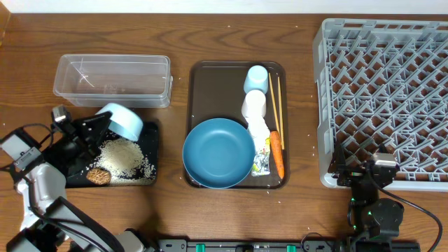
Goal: Sort waste into correct bins and load items into the dishwasher rack
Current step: 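Carry the empty rice bowl right and set it on the middle tray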
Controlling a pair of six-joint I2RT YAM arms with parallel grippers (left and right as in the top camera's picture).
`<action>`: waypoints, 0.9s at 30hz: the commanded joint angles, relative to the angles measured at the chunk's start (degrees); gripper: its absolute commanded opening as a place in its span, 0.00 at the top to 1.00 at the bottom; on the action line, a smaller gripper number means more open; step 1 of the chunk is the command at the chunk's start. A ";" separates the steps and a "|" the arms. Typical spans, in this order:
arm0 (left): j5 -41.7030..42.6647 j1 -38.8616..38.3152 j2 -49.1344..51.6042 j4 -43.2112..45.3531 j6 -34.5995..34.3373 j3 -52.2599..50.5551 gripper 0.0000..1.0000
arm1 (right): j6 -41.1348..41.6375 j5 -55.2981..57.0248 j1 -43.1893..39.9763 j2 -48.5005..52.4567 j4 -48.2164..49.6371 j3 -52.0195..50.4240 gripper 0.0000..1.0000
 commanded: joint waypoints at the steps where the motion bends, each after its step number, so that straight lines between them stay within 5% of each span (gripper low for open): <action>1: 0.72 -2.60 -4.83 0.50 0.13 0.28 0.94 | -0.11 0.20 -0.59 -0.31 -0.11 -0.13 0.01; 14: -26.29 -24.74 -27.30 8.46 -10.54 2.19 0.94 | -0.11 0.20 -0.59 -0.31 -0.11 -0.13 0.01; 27: -66.34 -54.95 -21.90 12.70 2.21 2.62 0.94 | -0.11 0.20 -0.59 -0.31 -0.11 -0.13 0.01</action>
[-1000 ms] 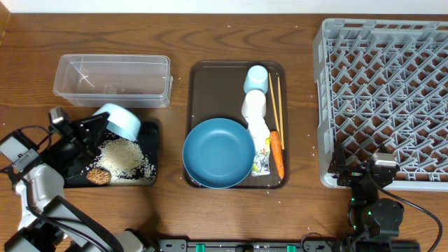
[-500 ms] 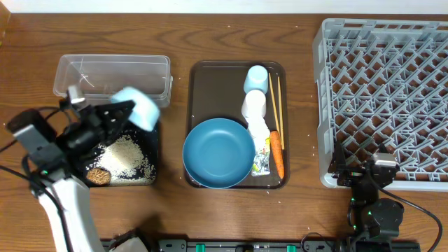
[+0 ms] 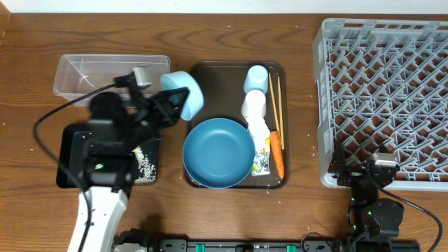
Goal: Sort waste into correct bins and load items into the dishwasher rack
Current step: 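Carry the empty rice bowl right and set it on the middle tray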
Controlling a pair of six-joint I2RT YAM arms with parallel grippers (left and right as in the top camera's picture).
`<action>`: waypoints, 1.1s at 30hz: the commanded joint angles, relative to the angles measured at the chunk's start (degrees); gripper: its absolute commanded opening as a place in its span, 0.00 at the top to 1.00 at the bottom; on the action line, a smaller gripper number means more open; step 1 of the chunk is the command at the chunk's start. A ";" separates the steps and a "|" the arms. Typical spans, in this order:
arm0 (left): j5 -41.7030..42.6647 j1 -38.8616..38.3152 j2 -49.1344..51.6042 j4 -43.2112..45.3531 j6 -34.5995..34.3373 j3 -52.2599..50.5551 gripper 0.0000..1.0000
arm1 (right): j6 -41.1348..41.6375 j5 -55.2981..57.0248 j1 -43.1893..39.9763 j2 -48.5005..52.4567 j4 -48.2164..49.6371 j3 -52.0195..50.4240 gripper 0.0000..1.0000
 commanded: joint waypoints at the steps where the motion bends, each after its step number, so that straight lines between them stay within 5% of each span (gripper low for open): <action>1: -14.51 -5.18 3.13 1.01 7.58 2.14 0.94 | -0.11 0.20 -0.59 -0.31 -0.11 -0.13 0.01; 15: -17.73 -12.48 27.69 -19.61 23.34 28.83 0.94 | -0.11 0.20 -0.59 -0.31 -0.11 -0.13 0.01; 22: -25.59 -14.78 35.63 -19.85 25.70 31.10 0.94 | -0.11 0.20 -0.59 -0.31 -0.11 -0.13 0.01; 33: -25.55 -17.46 42.80 -17.18 27.82 31.10 0.94 | -0.11 0.20 -0.59 -0.31 -0.11 -0.13 0.01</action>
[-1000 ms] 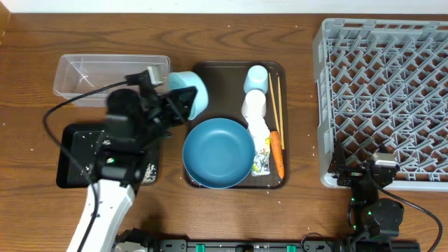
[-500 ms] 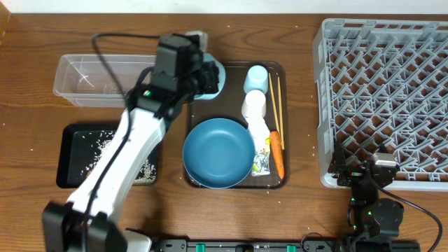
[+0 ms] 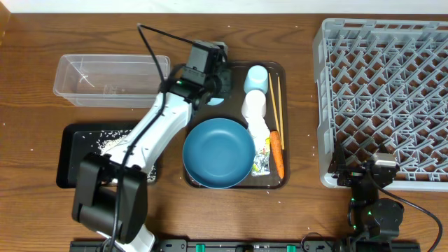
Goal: Sort waste into correct bins and load items into the dishwasher rack
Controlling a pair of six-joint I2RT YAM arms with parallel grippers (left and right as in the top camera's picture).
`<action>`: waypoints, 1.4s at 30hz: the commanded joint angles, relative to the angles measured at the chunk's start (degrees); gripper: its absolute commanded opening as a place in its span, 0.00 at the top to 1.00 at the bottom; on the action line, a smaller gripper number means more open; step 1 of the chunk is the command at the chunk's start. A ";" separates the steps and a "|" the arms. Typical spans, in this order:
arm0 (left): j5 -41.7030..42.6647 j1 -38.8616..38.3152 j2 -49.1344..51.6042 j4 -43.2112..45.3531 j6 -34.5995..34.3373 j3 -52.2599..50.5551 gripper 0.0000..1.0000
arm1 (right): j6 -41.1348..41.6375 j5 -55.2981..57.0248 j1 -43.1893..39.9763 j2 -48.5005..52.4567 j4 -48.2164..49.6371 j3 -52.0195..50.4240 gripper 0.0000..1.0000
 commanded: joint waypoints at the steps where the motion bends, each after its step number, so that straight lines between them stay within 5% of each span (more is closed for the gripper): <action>1: -0.98 -0.83 1.68 0.28 1.38 1.16 0.94 | -0.11 0.20 -0.59 -0.31 -0.13 -0.13 0.01; 6: -1.03 -0.87 3.23 0.35 1.36 1.16 0.93 | -0.11 0.20 -0.59 -0.31 -0.13 -0.13 0.01; 8: -1.03 -0.90 3.23 0.48 1.36 1.16 0.79 | -0.11 0.20 -0.59 -0.31 -0.13 -0.13 0.01; 12: -1.01 -0.87 3.23 0.46 1.36 1.16 0.68 | -0.11 0.20 -0.59 -0.31 -0.13 -0.13 0.01; 21: 0.42 -0.90 1.84 0.26 1.25 1.18 0.61 | -0.11 0.20 -0.59 -0.31 -0.13 -0.13 0.01; 31: -0.79 -3.10 -12.24 -1.03 1.11 1.20 0.57 | -0.11 0.20 -0.59 -0.31 -0.13 -0.13 0.01; 42: -3.26 -5.09 -13.16 -30.75 2.05 13.79 0.47 | -0.11 0.20 -0.59 -0.31 -0.13 -0.13 0.01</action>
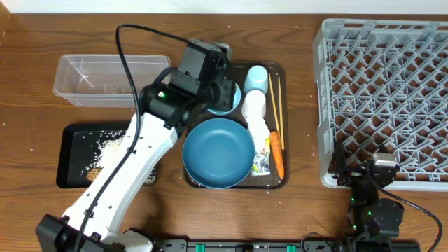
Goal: Sort waste into correct bins and load items into the dishwasher rack
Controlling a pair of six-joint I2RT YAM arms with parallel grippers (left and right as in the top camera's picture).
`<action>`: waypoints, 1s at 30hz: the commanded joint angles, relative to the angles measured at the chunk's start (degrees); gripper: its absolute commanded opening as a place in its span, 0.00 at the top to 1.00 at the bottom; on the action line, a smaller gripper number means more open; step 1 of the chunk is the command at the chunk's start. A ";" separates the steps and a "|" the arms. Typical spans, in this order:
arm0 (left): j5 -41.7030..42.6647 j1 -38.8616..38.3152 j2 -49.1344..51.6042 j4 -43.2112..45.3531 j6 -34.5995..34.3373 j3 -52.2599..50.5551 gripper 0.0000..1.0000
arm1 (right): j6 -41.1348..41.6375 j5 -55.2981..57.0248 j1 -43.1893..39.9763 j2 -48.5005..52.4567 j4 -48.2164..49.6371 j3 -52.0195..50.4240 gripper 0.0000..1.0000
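Note:
A small light blue bowl [231,99] lies at the back left of the brown tray [198,126], beside a light blue cup [257,78]. My left gripper [218,92] sits over the bowl's left rim and looks shut on it, though the wrist hides the fingers. Also on the tray are a big blue plate [218,152], a white cup [254,105], chopsticks [279,101], a carrot [277,152] and a printed wrapper [262,161]. My right gripper [350,173] rests at the front edge of the grey dishwasher rack [385,98], fingers together.
A clear plastic bin [112,80] stands at the back left. In front of it is a black bin [72,171] holding spilled rice [112,148]. My left arm crosses over that bin. The rack fills the right side.
The left gripper has shifted slightly right and toward the front over the tray. The bowl, mostly hidden under the wrist before, now shows lying on the tray next to the cup.
First the left gripper held the small bowl tipped over the black bin, rice lying below. Then it held the bowl between the clear bin and the tray. Then it was above the tray's back left corner, and now the bowl is on the tray. The right arm stayed still.

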 commanded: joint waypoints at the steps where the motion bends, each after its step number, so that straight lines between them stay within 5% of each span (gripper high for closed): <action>1: -1.07 -0.24 1.38 -5.81 1.38 5.81 0.46 | -0.11 0.20 -0.59 -0.31 -0.13 -0.13 0.01; 5: 1.86 -0.24 1.79 -9.90 2.21 8.68 0.37 | -0.11 0.20 -0.59 -0.31 -0.13 -0.13 0.01; 11: 1.84 -0.24 1.77 -9.03 2.16 8.68 0.01 | -0.11 0.20 -0.59 -0.31 -0.13 -0.13 0.01; 21: 1.55 -0.22 1.77 -12.83 1.97 8.66 0.02 | -0.11 0.20 -0.59 -0.31 -0.13 -0.13 0.01; 26: -5.44 0.15 1.77 -16.76 1.62 8.61 0.02 | -0.11 0.20 -0.59 -0.31 -0.13 -0.13 0.01; 30: -13.94 3.39 1.64 -20.15 -9.20 8.61 0.02 | -0.11 0.20 -0.59 -0.31 -0.13 -0.13 0.01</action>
